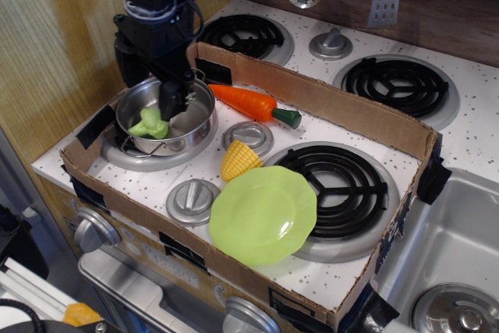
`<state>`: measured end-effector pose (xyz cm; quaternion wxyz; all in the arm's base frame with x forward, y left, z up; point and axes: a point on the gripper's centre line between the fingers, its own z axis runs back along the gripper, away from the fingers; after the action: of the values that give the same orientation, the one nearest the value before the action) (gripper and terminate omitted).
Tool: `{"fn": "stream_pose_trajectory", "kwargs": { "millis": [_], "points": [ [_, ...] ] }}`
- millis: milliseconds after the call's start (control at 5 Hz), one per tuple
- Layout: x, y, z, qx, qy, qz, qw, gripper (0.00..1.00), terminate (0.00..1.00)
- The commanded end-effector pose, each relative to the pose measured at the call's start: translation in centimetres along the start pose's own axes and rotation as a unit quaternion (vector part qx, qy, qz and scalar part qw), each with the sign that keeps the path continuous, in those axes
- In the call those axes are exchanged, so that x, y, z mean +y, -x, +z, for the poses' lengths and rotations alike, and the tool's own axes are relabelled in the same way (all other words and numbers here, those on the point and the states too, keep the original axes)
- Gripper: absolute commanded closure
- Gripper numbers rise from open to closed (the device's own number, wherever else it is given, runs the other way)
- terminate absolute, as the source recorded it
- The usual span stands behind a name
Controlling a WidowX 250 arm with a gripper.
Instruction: Take broccoli out of pan
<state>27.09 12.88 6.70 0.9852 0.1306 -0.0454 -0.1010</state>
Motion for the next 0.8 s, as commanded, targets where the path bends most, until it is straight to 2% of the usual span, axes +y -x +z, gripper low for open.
{"fn": "stream_pose_trajectory", "kwargs": {
  "millis": [0,400,600],
  "points": [
    [0.3,0.3,-0.6,0.013,-0.009,-0.05,0.9986,0.0,0.0],
    [-0.1,0.7,-2.3,-0.014,-0.016,-0.048,0.9986,0.0,0.0],
    [-0.3,1.1,-3.3,-0.025,-0.006,-0.045,0.9987,0.0,0.0]
  ]
}}
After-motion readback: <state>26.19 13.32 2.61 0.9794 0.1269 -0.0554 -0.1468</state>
